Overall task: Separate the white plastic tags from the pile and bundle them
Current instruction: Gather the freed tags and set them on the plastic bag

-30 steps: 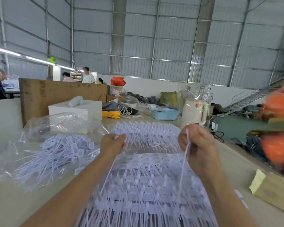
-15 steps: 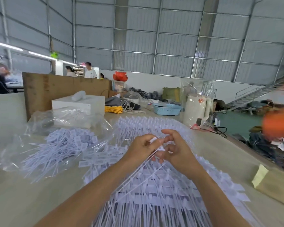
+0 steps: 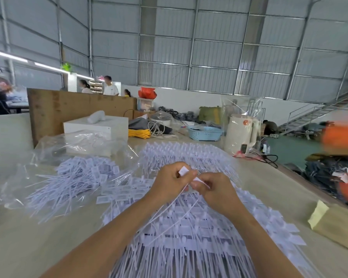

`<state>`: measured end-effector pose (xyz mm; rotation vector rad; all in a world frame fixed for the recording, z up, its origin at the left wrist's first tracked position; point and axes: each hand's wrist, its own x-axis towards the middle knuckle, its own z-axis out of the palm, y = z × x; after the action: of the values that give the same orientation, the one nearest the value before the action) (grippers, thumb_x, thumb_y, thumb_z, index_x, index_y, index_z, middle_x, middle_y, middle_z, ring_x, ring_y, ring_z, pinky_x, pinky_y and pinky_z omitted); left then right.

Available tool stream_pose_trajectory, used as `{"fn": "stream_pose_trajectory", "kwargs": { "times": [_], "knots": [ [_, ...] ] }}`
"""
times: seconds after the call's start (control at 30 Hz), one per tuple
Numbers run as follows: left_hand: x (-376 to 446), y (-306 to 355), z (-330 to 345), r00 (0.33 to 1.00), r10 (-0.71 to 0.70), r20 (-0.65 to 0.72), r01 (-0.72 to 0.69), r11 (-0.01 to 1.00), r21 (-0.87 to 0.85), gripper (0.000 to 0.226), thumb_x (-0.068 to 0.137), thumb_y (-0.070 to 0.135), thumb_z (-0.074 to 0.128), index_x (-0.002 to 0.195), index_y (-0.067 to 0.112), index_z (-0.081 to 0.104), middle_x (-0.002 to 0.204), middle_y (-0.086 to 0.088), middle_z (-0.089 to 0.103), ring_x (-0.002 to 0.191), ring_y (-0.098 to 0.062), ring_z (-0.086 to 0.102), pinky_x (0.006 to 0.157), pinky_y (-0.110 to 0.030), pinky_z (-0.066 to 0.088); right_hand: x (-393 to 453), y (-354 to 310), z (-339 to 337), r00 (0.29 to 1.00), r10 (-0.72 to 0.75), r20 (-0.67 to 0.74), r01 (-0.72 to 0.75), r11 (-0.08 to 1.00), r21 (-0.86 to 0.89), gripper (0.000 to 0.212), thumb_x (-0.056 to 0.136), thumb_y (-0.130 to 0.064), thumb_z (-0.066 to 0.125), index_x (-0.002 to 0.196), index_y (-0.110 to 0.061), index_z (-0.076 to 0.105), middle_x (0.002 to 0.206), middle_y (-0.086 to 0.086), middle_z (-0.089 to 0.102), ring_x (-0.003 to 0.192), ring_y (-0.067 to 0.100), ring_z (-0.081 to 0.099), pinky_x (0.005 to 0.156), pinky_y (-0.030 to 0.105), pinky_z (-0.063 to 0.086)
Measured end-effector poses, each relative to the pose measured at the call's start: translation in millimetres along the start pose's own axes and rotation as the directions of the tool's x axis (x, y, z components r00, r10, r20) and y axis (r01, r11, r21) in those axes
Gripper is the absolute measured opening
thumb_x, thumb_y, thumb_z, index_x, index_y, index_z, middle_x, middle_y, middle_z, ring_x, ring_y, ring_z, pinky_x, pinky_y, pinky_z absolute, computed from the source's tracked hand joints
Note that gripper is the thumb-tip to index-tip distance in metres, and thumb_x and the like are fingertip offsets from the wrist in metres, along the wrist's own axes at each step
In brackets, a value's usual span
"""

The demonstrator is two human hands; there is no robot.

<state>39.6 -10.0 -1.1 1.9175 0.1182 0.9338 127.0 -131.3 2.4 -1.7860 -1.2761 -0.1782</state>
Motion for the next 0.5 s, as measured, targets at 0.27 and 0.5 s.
{"fn": "stream_pose_trajectory", "kwargs": {
  "times": [0.27,0.5],
  "knots": [
    [1,0,3,0.981,-0.189,0.032,0.191,0.974,-0.125,0.024,0.089,0.017,0.065,0.065,0.012,0.060,0.042,0.005,0.053,0.035,-0.006,0.044,0.038,-0.011,0.032,-4,1,-3,0.919,-0.392,-0.028,0.303,0.751,-0.586,0.023,0.053,0.002,0.084,0.058,-0.010,0.064,0.054,0.002,0.060,0.050,0.024,0.056,0.047,0.023,0.041],
    [10,-6,-13,0.919,-0.295,-0.263,0.298,0.954,-0.031,0.031,0.091,0.016,0.061,0.063,0.011,0.049,0.055,-0.005,0.053,0.033,-0.003,0.048,0.037,-0.015,0.035,-1,-19,-18,0.840,-0.417,-0.347,0.374,0.908,-0.188,0.024,0.075,-0.008,0.067,0.054,-0.012,0.057,0.053,-0.003,0.051,0.052,0.017,0.048,0.052,0.024,0.042]
  ]
}}
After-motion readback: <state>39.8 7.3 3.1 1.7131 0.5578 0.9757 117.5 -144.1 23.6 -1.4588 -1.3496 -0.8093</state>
